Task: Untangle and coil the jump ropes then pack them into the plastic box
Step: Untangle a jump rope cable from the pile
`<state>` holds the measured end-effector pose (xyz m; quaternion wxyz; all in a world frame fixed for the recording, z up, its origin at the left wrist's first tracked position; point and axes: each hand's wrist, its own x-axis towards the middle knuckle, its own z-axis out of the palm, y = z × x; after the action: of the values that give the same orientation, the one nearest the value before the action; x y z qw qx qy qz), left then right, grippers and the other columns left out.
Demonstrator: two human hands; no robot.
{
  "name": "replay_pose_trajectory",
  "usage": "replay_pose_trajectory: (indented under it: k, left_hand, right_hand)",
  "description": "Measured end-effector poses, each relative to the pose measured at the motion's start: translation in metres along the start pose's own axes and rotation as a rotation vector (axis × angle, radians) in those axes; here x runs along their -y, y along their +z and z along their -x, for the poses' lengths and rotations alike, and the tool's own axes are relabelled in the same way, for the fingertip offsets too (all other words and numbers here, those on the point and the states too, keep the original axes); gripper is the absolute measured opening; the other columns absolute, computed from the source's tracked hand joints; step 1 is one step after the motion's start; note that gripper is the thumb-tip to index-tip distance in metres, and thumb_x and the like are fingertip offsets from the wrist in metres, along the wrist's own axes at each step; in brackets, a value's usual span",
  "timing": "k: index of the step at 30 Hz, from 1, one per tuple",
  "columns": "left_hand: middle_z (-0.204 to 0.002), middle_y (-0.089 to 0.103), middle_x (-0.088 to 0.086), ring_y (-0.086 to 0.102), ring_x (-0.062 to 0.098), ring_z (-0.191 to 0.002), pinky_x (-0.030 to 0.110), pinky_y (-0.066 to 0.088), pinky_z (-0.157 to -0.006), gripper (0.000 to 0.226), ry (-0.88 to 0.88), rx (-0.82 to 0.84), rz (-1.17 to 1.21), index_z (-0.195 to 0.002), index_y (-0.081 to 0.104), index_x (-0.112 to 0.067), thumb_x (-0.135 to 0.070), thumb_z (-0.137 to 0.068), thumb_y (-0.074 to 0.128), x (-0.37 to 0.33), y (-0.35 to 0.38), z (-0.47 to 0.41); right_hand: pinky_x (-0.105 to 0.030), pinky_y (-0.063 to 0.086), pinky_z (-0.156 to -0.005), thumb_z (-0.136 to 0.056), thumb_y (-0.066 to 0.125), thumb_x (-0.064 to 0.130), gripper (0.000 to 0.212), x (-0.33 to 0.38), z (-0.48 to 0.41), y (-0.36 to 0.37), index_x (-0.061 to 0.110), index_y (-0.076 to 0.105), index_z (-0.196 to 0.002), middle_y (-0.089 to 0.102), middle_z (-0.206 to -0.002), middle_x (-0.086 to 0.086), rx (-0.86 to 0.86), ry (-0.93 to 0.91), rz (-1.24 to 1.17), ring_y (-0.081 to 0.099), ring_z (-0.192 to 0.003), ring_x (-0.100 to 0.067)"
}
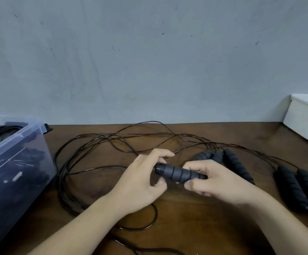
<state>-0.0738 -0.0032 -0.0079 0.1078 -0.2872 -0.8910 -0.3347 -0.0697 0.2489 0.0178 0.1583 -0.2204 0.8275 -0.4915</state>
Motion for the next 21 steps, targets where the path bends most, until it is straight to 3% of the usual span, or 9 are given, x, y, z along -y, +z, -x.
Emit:
replay_pose_trajectory:
  k: [3,5,7,10,13,17,21]
  left_hand:
    - [-0.099,0.065,-0.017,0.058,0.008,-0.100,0.016,0.041,-0.080,0.031,-0.028,-0.071,0.015,-0.113,0.056,-0.043,-0.021,-0.093,0.066,0.003,-0.007,-0.003]
    - [-0.079,0.064,-0.010,0.058,0.009,-0.075,0.018,0.041,-0.067,0.014,-0.084,-0.109,0.154,-0.099,0.062,-0.030,-0.016,-0.096,0.065,0.006,-0.013,-0.004]
    - [-0.068,0.055,-0.007,0.046,0.006,-0.060,0.020,0.037,-0.059,0.012,-0.135,-0.119,0.186,-0.088,0.062,-0.019,-0.014,-0.099,0.063,0.014,-0.018,-0.004]
    - [-0.067,0.056,0.004,0.045,0.009,-0.058,0.028,0.038,-0.059,0.026,-0.184,-0.149,0.146,-0.085,0.063,-0.017,-0.032,-0.106,0.059,0.032,-0.022,0.001]
    - [-0.064,0.057,0.003,0.055,0.015,-0.061,0.035,0.047,-0.068,0.034,-0.187,-0.160,0.168,-0.084,0.066,-0.022,-0.036,-0.111,0.049,0.045,-0.026,0.007]
    - [-0.063,0.057,0.002,0.054,0.013,-0.060,0.025,0.045,-0.064,0.033,-0.165,-0.168,0.176,-0.086,0.066,-0.025,-0.032,-0.111,0.047,0.042,-0.022,0.008]
    - [-0.063,0.056,-0.002,0.058,0.015,-0.062,0.036,0.051,-0.063,0.030,-0.079,-0.076,0.040,-0.091,0.060,-0.034,-0.046,-0.111,0.042,0.034,-0.011,0.011]
  right_hand:
    - [-0.025,0.038,-0.058,-0.089,0.082,0.025,0.036,-0.006,0.003,-0.012,-0.004,0.067,-0.104,0.047,-0.071,-0.014,-0.005,-0.081,-0.246,0.041,-0.058,-0.018]
    - [-0.026,0.034,-0.054,-0.087,0.081,0.022,0.044,-0.009,0.002,-0.019,-0.012,0.057,-0.101,0.041,-0.062,-0.010,-0.063,-0.153,-0.507,0.035,-0.050,-0.016]
    - [-0.028,0.027,-0.052,-0.090,0.079,0.023,0.035,-0.009,0.001,-0.028,-0.003,0.058,-0.100,0.037,-0.060,-0.004,-0.163,-0.237,-0.760,0.032,-0.047,-0.013]
    - [-0.027,0.023,-0.052,-0.101,0.065,0.030,0.020,-0.007,0.000,-0.039,0.010,0.060,-0.099,0.035,-0.064,0.002,-0.339,-0.315,-0.971,0.031,-0.048,-0.010]
    - [-0.027,0.029,-0.054,-0.105,0.055,0.032,0.020,-0.005,0.000,-0.035,0.013,0.058,-0.100,0.040,-0.073,-0.002,-0.406,-0.287,-1.016,0.035,-0.053,-0.013]
    - [-0.032,0.043,-0.056,-0.087,0.073,0.019,0.021,-0.002,-0.007,0.001,0.009,0.059,-0.098,0.051,-0.080,-0.013,-0.154,-0.146,-0.969,0.046,-0.057,-0.021]
    - [-0.036,0.046,-0.060,-0.092,0.072,0.010,0.015,0.001,-0.012,0.045,0.005,0.064,-0.104,0.050,-0.072,-0.015,-0.034,0.010,-0.762,0.048,-0.058,-0.024]
